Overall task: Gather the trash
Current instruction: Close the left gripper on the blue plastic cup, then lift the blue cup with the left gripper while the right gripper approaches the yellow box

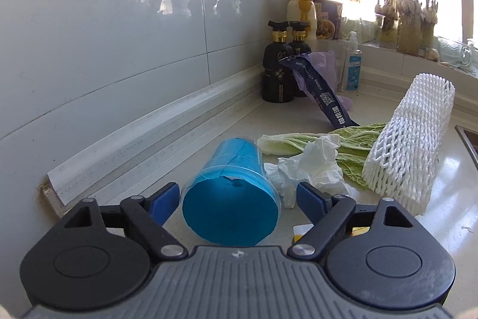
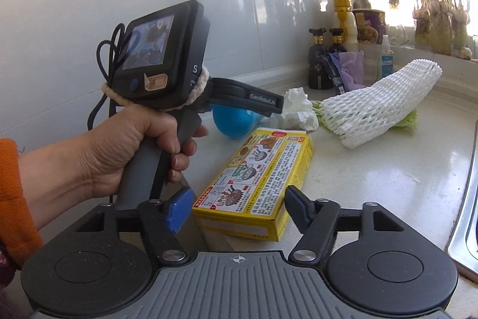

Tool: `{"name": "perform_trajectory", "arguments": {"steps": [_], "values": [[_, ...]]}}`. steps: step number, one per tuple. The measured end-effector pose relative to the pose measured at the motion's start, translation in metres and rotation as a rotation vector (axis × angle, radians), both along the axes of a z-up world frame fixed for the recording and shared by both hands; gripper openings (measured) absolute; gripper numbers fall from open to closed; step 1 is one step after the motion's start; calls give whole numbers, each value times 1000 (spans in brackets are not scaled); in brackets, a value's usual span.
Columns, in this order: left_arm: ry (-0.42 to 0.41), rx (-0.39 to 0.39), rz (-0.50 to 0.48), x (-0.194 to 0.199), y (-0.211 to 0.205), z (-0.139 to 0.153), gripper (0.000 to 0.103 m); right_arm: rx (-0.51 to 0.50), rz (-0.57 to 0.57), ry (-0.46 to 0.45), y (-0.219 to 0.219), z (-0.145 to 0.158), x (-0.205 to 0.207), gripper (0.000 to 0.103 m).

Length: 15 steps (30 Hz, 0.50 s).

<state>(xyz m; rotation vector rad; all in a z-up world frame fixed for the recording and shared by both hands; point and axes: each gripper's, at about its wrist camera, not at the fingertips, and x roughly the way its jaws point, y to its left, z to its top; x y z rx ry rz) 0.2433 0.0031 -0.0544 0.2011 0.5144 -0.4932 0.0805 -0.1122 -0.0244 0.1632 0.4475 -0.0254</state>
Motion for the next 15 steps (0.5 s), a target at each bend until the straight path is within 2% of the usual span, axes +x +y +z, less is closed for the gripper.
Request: {"name": "perform_trajectory", "arguments": {"steps": [3, 8, 10, 11, 12, 15], "values": [[-15, 45, 43, 1, -2, -4, 68, 23, -38, -3, -11, 1, -4, 45], [-47, 48, 44, -5, 1, -5, 68, 69, -78, 11, -25, 1, -7, 50], [-53, 56, 42, -6, 3, -6, 68, 92, -65, -11, -24, 2, -11, 69], [-54, 61, 42, -5, 3, -6, 67, 95, -56, -33, -22, 4, -14, 87], [-56, 63, 44, -5, 4, -5, 67, 89, -46, -52, -19, 5, -17, 99], [-54, 53, 48, -5, 9, -2, 67, 33, -5, -55, -3, 5, -16, 102]]}}
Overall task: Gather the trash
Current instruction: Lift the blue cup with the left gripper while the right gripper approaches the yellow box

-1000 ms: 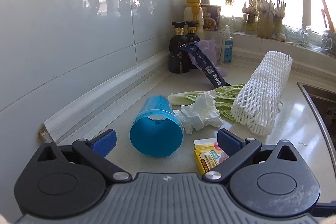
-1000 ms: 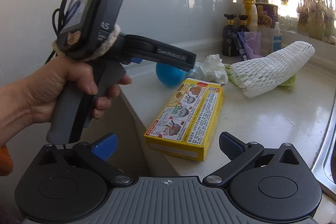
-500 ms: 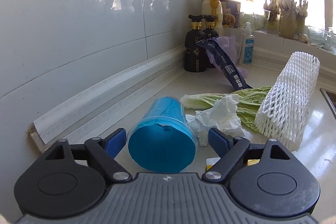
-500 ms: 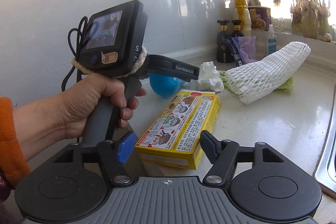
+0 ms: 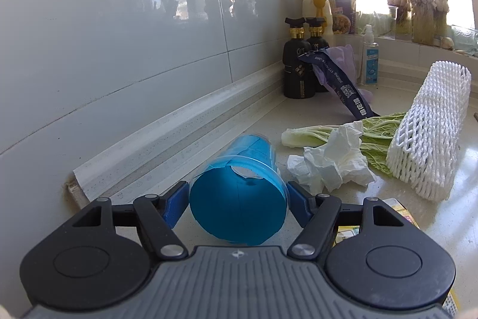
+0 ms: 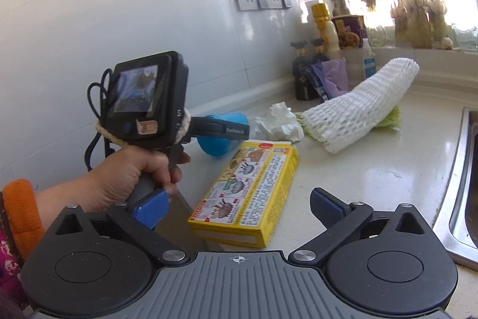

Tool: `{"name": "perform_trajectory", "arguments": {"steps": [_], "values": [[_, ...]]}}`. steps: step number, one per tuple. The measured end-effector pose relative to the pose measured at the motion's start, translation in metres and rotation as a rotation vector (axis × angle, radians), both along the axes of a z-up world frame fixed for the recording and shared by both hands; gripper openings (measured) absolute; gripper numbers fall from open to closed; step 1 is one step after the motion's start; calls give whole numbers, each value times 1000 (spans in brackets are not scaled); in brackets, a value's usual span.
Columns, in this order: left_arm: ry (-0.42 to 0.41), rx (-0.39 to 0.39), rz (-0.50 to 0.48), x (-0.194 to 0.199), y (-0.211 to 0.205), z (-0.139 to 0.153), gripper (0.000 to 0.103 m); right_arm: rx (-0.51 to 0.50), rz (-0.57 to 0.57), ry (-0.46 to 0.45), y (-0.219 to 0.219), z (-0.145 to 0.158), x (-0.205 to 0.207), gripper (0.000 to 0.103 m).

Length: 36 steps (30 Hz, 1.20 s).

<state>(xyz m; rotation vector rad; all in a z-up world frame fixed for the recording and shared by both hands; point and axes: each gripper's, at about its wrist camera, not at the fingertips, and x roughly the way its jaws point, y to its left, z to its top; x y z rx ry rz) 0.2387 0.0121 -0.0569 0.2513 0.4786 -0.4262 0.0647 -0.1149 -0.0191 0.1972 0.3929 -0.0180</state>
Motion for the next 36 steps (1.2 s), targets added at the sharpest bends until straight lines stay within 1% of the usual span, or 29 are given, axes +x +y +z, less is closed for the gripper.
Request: {"name": "perform_trajectory", "arguments": {"steps": [4, 7, 8, 9, 11, 13, 16, 18, 20, 24, 27, 30, 36], "values": [[19, -14, -8, 0, 6, 3, 67, -135, -22, 39, 24, -11, 19, 102], [25, -7, -16, -2, 9, 4, 66, -198, -64, 48, 31, -16, 29, 102], [25, -4, -20, -3, 10, 4, 66, -211, -83, 58, 30, -18, 33, 100], [24, -2, -23, -4, 11, 4, 66, -212, -92, 68, 29, -18, 35, 98], [26, -2, -30, -6, 12, 5, 66, -181, -100, 82, 19, -16, 35, 94], [39, 0, -26, -8, 14, 6, 66, -163, -131, 95, 8, -13, 31, 91], [70, -23, -22, -16, 16, 8, 66, -137, -191, 101, -13, -9, 25, 90], [92, -42, -29, -22, 18, 7, 66, -99, -187, 111, -24, -9, 25, 93], [99, -45, -32, -27, 17, 4, 67, -74, -170, 122, -30, -8, 27, 93], [71, -44, -22, -27, 14, 0, 68, -67, -117, 107, -20, -4, 27, 97], [75, -55, -26, -23, 15, -2, 71, -88, -75, 89, -5, -2, 27, 102], [78, -76, -24, -20, 17, -2, 69, -123, -59, 97, 8, -6, 37, 102], [85, -72, 7, -15, 23, -1, 66, -138, -32, 100, 22, -14, 51, 102]]}}
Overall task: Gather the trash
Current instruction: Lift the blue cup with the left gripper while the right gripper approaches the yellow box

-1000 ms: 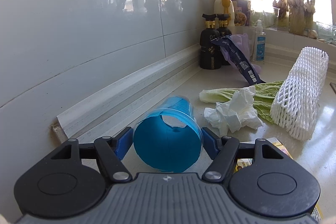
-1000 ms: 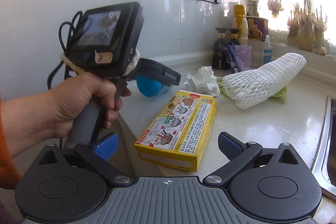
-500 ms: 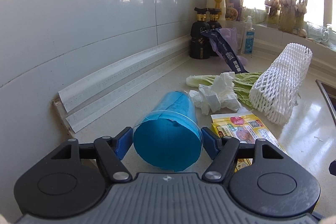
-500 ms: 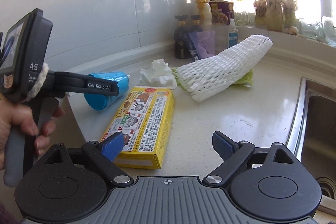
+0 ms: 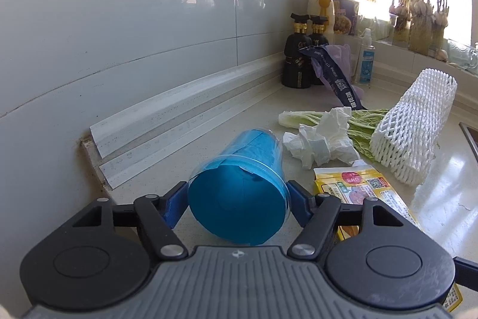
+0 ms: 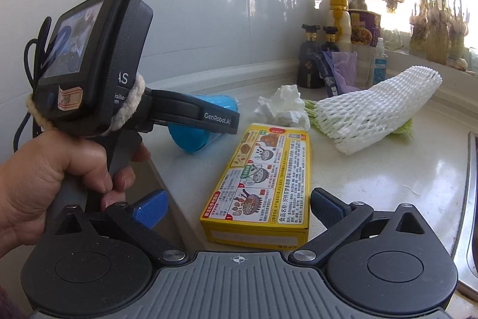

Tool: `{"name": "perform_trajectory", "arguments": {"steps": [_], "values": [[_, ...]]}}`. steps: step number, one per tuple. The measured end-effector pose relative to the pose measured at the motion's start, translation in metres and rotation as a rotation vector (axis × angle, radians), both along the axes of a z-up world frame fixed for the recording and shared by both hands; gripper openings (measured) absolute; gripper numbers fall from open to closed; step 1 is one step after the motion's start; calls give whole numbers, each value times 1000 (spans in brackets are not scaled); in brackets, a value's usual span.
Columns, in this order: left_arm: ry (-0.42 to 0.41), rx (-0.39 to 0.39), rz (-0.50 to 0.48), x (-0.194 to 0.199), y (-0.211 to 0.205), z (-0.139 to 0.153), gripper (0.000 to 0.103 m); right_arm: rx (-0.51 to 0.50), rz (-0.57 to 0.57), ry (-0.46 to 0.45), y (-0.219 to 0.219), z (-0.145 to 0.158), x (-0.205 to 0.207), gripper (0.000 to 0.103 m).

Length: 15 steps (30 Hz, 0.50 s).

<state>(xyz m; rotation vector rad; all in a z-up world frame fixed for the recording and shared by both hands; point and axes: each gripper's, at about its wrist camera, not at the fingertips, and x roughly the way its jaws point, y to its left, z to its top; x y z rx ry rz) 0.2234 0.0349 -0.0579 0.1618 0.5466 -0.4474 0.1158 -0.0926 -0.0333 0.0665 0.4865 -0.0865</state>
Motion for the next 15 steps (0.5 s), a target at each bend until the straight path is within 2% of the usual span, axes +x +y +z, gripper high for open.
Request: {"name": "perform_trajectory", "arguments": {"steps": [5, 8, 11, 15], "values": [[2, -19, 6, 0, 5, -2, 66, -36, -41, 11, 5, -7, 7, 102], [-1, -20, 5, -2, 6, -2, 66, 1, -40, 39, -1, -10, 8, 102], [5, -20, 2, -2, 7, 0, 65, 78, -10, 40, -15, -2, -1, 102], [34, -43, -22, -10, 14, 2, 65, 277, 15, 35, -49, 10, -11, 102]]}}
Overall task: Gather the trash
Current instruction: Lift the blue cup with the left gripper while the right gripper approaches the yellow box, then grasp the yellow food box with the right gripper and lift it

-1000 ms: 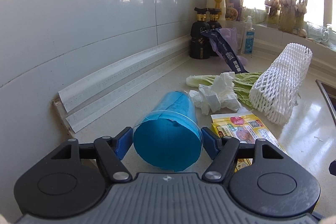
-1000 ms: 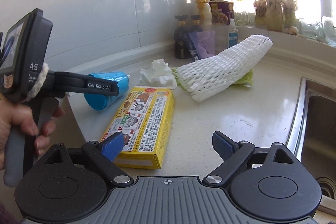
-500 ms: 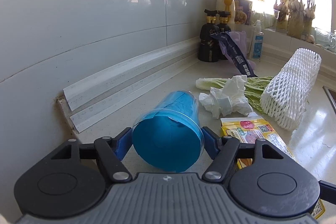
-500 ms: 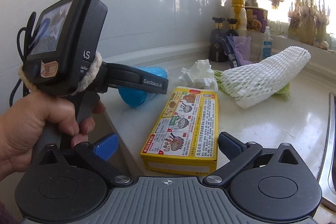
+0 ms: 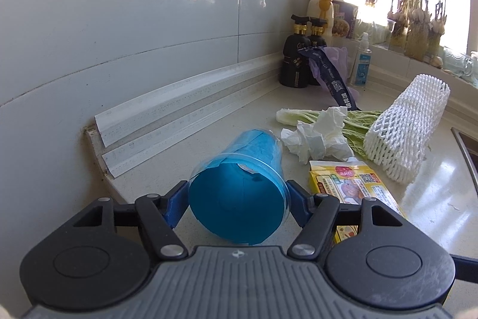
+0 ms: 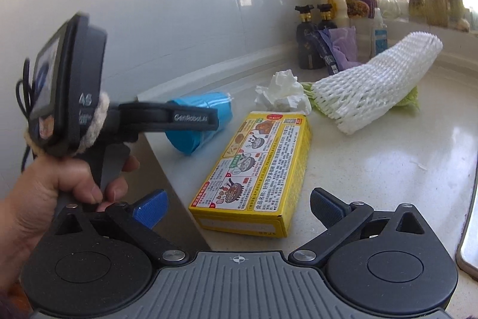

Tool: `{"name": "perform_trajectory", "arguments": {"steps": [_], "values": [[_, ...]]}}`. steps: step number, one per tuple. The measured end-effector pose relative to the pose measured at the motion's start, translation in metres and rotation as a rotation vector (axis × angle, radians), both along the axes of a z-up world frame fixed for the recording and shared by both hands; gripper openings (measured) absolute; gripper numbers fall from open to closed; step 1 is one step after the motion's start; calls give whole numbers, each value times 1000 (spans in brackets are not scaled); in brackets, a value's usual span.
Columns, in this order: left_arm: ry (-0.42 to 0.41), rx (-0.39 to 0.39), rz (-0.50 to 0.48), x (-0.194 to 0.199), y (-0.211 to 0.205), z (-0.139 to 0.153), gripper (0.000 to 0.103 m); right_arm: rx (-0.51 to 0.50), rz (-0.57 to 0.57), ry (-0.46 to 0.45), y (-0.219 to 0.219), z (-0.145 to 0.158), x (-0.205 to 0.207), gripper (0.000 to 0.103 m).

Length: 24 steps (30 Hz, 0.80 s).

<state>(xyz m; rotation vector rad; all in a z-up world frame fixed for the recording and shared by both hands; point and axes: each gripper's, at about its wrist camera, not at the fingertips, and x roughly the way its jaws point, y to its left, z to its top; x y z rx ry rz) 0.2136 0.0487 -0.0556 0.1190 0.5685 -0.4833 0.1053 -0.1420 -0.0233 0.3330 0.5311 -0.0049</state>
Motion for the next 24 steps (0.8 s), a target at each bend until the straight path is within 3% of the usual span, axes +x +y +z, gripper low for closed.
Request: {"name": "perform_trajectory", "arguments": {"steps": [4, 8, 13, 15, 16, 20, 23, 24], "values": [[32, -27, -45, -17, 15, 0, 65, 196, -10, 18, -36, -1, 5, 102], [67, -69, -70, -31, 25, 1, 65, 320, -43, 41, -54, -8, 14, 101], [73, -71, -96, -40, 21, 0, 65, 497, -28, 59, -63, -18, 21, 88], [62, -60, -103, -41, 18, 0, 65, 555, -18, 67, -65, -21, 23, 75], [52, -49, -102, -42, 16, 0, 65, 578, -26, 66, -66, -21, 22, 74], [54, -56, -95, -39, 14, 0, 65, 669, -26, 22, -74, -19, 12, 67], [72, -74, -126, -41, 12, -1, 65, 798, 11, -6, -85, -23, 11, 53], [64, -59, -127, -44, 9, -1, 65, 795, -12, 10, -88, -24, 13, 50]]}}
